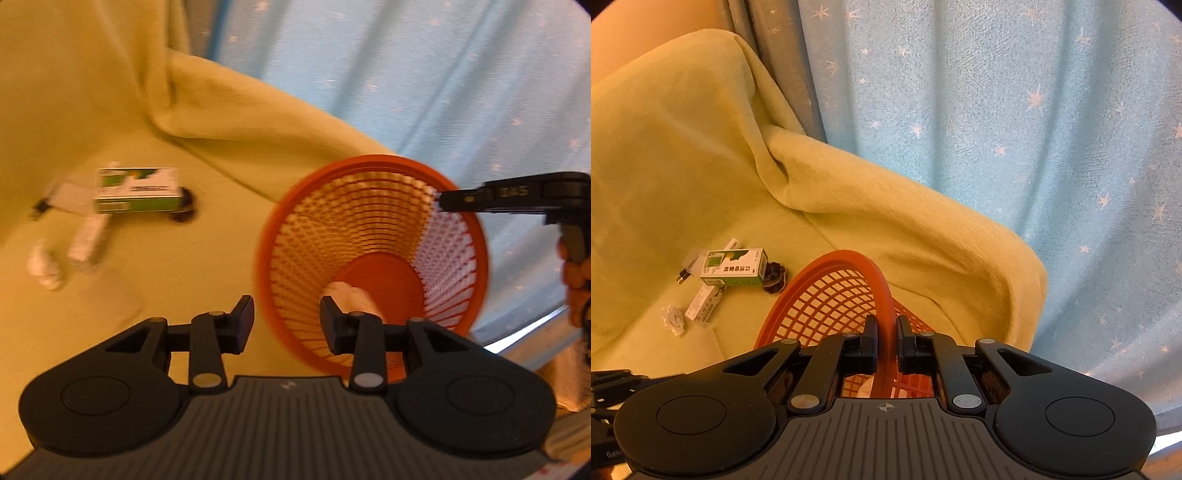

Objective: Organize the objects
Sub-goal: 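Grasp the crumpled white tissue with the left tool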

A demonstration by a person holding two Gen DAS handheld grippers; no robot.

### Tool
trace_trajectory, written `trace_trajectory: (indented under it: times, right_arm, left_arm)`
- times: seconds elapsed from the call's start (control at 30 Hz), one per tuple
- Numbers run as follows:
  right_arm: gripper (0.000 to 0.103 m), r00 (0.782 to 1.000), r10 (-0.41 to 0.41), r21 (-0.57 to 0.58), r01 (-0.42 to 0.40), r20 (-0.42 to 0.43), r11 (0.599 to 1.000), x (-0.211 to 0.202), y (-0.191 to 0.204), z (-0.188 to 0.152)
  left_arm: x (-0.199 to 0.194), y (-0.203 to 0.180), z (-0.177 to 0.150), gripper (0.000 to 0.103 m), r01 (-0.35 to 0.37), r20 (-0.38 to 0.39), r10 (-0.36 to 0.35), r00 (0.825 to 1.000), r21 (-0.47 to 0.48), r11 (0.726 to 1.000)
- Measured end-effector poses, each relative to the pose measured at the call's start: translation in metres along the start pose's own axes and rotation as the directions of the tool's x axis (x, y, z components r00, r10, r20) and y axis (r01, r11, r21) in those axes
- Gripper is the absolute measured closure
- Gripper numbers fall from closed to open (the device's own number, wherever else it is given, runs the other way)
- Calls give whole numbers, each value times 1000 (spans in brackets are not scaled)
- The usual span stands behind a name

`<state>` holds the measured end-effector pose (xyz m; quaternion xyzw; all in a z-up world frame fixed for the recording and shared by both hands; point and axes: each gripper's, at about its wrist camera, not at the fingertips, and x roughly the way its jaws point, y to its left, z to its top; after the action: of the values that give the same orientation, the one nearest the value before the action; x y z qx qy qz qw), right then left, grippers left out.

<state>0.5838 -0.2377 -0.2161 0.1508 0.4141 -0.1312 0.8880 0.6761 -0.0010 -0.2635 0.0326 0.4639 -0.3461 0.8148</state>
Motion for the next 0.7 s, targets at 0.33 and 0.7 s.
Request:
trace_trajectory:
  times: [0.33, 0.7]
  right_arm:
    - [97, 1000, -25, 29, 25, -7, 999, 1, -3, 2]
    - [97, 995, -102, 79, 102, 0, 992, 0, 10, -2]
  left_arm:
    - [-3, 77, -21, 46, -257, 9, 258, 966, -42, 965]
    - [37, 174, 0, 49, -346, -27, 346, 938, -5, 938]
